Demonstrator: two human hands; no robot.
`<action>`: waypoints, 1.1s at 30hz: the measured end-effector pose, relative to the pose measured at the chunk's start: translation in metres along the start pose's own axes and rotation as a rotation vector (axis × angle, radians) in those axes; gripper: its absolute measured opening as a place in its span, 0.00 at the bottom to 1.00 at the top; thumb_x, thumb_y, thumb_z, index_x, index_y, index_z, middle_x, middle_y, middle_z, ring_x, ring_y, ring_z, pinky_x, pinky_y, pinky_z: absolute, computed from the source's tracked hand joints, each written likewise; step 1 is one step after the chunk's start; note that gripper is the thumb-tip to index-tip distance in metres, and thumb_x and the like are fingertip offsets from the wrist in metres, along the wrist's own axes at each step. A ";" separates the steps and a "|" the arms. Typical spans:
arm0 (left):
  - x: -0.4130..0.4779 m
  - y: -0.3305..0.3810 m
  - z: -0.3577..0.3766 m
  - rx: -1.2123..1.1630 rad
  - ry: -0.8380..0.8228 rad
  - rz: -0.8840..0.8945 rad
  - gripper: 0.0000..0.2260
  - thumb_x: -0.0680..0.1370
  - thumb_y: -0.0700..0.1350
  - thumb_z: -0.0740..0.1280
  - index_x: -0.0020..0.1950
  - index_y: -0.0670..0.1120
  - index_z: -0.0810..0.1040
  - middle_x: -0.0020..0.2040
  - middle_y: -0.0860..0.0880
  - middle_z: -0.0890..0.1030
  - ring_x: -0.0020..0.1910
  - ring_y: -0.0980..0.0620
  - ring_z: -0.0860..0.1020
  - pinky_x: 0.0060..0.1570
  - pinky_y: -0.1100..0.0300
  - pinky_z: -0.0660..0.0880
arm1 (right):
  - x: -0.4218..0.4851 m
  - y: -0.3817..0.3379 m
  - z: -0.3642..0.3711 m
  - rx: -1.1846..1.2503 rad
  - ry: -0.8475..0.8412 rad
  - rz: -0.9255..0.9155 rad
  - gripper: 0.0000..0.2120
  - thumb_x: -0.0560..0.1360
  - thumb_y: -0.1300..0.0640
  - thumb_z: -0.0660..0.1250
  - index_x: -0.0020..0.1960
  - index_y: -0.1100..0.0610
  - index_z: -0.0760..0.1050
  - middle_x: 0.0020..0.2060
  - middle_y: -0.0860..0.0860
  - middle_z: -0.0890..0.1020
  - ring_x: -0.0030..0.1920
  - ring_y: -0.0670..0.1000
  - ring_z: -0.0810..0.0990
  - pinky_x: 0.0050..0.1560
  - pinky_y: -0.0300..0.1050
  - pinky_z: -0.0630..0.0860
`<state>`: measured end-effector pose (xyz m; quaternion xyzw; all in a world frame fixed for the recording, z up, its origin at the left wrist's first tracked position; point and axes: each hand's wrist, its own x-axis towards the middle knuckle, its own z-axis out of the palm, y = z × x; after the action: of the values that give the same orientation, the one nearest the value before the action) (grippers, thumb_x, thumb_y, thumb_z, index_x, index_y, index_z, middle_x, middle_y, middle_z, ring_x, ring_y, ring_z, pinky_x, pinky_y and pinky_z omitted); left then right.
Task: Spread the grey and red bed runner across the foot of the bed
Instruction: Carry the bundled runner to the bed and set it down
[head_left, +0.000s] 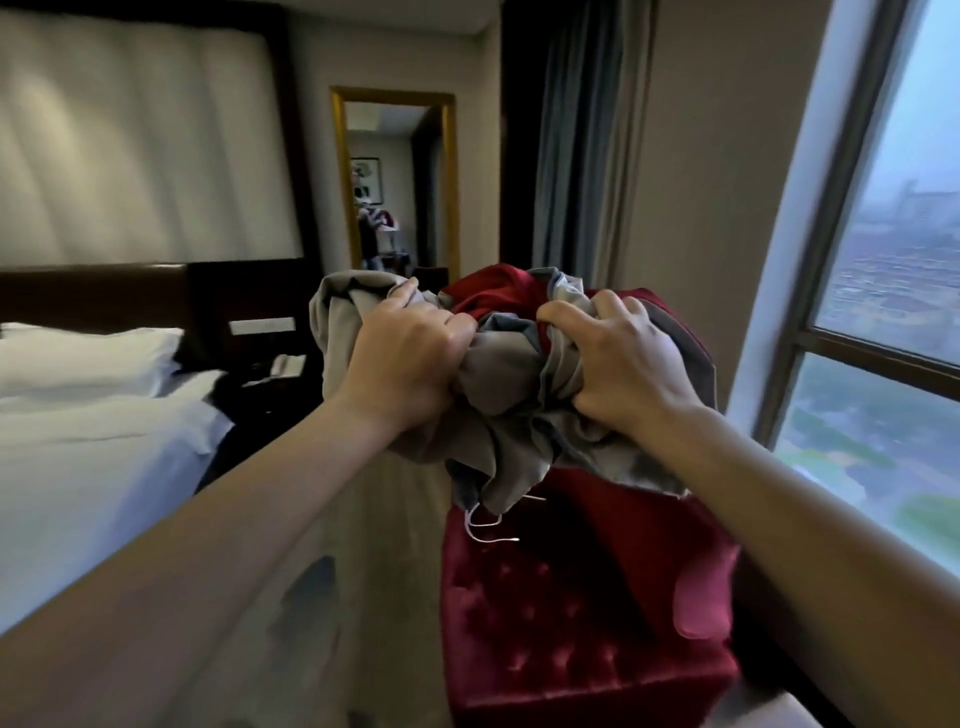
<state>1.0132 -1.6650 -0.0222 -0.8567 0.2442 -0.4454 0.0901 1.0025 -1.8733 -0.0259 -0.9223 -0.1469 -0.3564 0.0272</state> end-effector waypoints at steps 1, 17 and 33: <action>-0.008 -0.012 -0.002 0.022 0.007 -0.017 0.04 0.67 0.37 0.65 0.40 0.40 0.77 0.35 0.41 0.80 0.39 0.40 0.78 0.66 0.43 0.66 | 0.007 -0.012 0.005 0.021 0.005 -0.023 0.33 0.64 0.59 0.70 0.65 0.42 0.67 0.51 0.55 0.72 0.51 0.59 0.71 0.34 0.44 0.66; -0.084 -0.126 -0.048 0.454 -0.131 -0.304 0.08 0.57 0.37 0.70 0.35 0.42 0.77 0.28 0.44 0.77 0.31 0.42 0.75 0.62 0.46 0.70 | 0.104 -0.149 0.059 0.337 0.014 -0.436 0.35 0.64 0.57 0.73 0.68 0.45 0.64 0.52 0.57 0.71 0.52 0.60 0.70 0.45 0.53 0.75; -0.153 -0.152 -0.108 0.754 -0.273 -0.454 0.05 0.61 0.38 0.68 0.35 0.43 0.77 0.30 0.44 0.78 0.32 0.41 0.75 0.61 0.48 0.71 | 0.119 -0.252 0.073 0.538 0.071 -0.726 0.32 0.67 0.56 0.71 0.68 0.47 0.66 0.49 0.58 0.71 0.51 0.60 0.70 0.40 0.52 0.74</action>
<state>0.9033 -1.4502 -0.0120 -0.8467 -0.1428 -0.3945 0.3272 1.0608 -1.5916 -0.0148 -0.7585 -0.5472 -0.3233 0.1442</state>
